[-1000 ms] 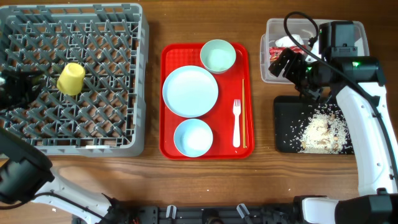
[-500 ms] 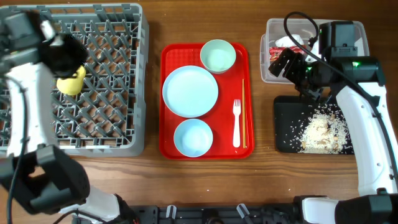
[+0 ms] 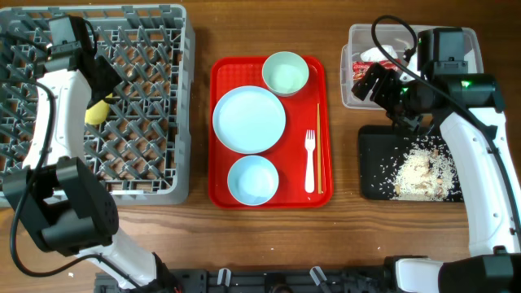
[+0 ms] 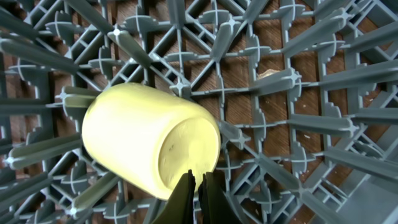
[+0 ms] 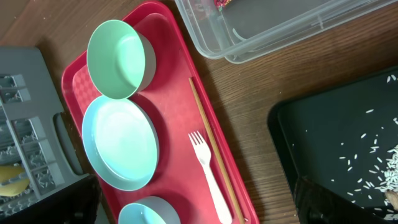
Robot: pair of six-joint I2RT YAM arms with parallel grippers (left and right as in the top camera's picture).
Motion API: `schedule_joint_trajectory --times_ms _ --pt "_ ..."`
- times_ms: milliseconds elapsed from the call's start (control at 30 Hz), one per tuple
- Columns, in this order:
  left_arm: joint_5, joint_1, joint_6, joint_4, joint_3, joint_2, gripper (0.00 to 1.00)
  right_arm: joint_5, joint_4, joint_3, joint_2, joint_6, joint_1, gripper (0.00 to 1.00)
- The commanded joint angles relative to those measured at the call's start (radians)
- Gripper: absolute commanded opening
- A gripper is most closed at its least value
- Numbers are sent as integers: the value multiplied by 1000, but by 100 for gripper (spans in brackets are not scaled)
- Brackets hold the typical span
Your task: Sort waste into correct bins and load items into the dishwasher rack
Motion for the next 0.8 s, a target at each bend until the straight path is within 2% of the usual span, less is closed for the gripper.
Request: schedule_joint_trajectory --times_ms 0,233,433,567,667,767 --pt "-24 27 17 14 -1 14 4 -10 2 18 -7 8 1 100" --pt "-23 103 11 5 -1 19 4 -10 2 18 -7 8 1 100" --pt "-13 150 -44 -21 -1 7 4 -10 2 18 -7 8 1 100" --pt "110 135 -43 17 0 -97 4 -10 2 18 -7 8 1 100" --pt "232 90 34 90 -1 -183 4 -10 2 18 -7 8 1 99" --pt "201 35 95 100 -1 -179 4 -10 2 18 -7 8 1 100"
